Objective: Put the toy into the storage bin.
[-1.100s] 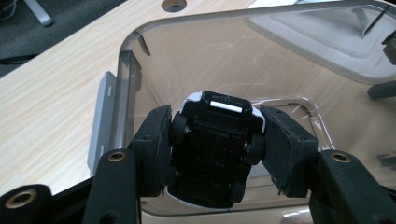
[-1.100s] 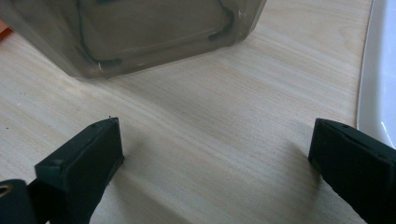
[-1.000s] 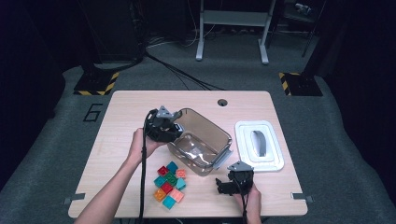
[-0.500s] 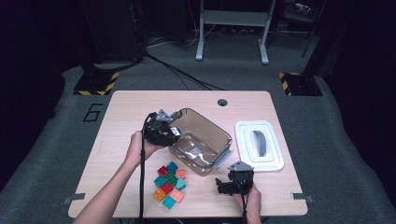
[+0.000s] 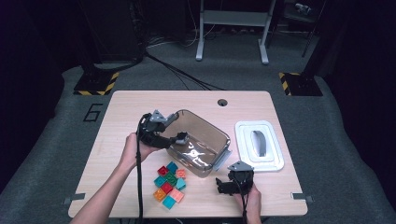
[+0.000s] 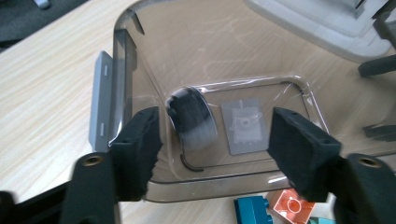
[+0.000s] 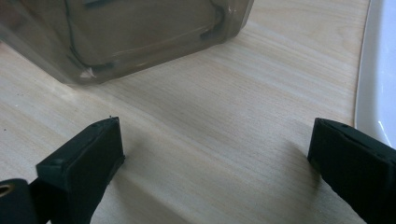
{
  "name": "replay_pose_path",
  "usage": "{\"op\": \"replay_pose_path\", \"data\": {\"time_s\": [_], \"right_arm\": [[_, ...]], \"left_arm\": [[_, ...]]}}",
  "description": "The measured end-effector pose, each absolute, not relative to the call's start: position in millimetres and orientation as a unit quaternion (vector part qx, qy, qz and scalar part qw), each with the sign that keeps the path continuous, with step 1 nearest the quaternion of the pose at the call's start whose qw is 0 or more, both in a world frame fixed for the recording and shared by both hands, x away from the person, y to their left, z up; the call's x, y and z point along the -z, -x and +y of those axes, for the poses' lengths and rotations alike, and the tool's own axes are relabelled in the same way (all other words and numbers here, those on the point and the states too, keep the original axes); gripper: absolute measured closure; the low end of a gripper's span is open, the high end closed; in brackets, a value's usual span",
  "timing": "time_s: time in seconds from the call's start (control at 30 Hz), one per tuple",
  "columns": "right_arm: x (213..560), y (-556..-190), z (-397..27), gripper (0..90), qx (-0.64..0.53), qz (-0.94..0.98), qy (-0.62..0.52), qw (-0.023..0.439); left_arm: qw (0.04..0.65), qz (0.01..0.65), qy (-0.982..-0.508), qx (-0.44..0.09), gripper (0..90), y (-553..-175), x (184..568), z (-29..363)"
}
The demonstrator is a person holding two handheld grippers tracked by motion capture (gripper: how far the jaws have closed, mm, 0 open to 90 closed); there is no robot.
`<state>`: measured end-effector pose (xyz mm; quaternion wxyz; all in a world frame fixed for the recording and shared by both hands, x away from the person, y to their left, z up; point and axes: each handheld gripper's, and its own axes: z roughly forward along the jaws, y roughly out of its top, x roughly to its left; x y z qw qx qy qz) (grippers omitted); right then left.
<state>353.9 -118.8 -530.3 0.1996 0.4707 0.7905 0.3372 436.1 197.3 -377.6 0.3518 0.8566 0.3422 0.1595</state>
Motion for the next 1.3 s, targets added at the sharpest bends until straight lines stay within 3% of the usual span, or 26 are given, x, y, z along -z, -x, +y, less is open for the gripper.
{"op": "replay_pose_path", "data": {"time_s": [0.27,0.47,1.0,1.3], "right_arm": [[530.3,-353.8,-118.7,2.7,-0.339,0.790,-0.471,0.199],[530.4,-354.0,-118.8,2.7,-0.338,0.791,-0.470,0.201],[530.4,-354.0,-118.8,2.7,-0.338,0.791,-0.470,0.201],[530.4,-353.9,-118.8,2.7,-0.338,0.790,-0.470,0.201]], "left_arm": [[0.353,0.328,-0.856,-0.187,16.8,-409.9,372.6,209.1],[0.347,0.332,-0.856,-0.194,14.0,-392.3,383.4,221.6],[0.307,0.374,-0.864,-0.136,4.7,-367.0,477.3,236.0],[0.280,0.392,-0.865,-0.139,2.4,-366.5,507.5,239.7]]}}
